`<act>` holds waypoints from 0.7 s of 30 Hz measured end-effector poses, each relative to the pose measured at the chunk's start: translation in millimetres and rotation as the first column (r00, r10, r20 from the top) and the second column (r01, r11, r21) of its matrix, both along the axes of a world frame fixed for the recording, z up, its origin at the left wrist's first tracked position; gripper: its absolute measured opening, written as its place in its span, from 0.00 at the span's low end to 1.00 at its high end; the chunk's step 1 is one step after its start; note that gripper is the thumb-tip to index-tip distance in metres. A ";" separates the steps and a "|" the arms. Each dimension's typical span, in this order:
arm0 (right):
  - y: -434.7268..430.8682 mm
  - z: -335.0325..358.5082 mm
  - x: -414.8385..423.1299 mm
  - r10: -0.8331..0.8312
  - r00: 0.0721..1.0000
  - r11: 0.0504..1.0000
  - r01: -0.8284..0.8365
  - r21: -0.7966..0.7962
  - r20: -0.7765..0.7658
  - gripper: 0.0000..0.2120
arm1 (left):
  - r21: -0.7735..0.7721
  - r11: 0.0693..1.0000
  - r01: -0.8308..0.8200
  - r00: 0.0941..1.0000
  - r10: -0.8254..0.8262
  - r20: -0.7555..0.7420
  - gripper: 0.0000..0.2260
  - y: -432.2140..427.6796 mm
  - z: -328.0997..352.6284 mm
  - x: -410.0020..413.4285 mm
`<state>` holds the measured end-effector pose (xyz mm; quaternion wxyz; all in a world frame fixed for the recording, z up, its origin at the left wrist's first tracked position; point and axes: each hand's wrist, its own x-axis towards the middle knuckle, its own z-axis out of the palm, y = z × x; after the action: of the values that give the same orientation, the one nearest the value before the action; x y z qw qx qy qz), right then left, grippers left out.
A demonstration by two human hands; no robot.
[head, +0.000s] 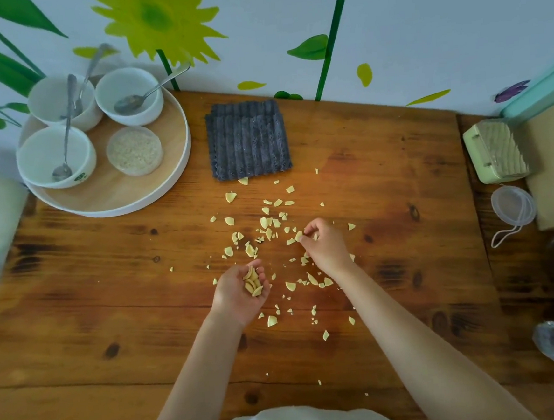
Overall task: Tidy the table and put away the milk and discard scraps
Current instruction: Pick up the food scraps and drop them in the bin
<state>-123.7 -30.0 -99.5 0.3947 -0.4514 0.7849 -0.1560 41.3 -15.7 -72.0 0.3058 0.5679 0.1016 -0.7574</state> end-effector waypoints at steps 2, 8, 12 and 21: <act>-2.2 -2.7 7.4 0.042 0.993 0.999 -0.042 0.004 -0.108 0.08 | 0.004 1.000 -0.005 1.000 0.005 0.003 0.13 -3.2 0.3 0.0; -5.9 -2.8 18.8 0.116 0.980 0.989 -0.098 0.112 -0.164 0.07 | 0.011 1.000 -0.018 1.000 0.018 0.020 0.13 -9.0 2.9 3.0; -3.9 4.7 18.9 0.135 0.989 0.987 -0.129 0.097 -0.055 0.05 | 0.017 1.000 -0.015 1.000 0.015 0.021 0.13 -9.1 5.1 3.4; 4.7 44.7 63.8 0.219 0.850 0.962 -0.108 -0.249 0.480 0.10 | -0.042 0.999 -0.011 0.991 0.005 -0.137 0.15 -10.5 10.4 -0.7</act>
<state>-59.9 -25.3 -54.8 0.5467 -0.5002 0.5920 -0.3170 40.6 -26.2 -61.6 0.3134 0.5077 0.1083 -0.7952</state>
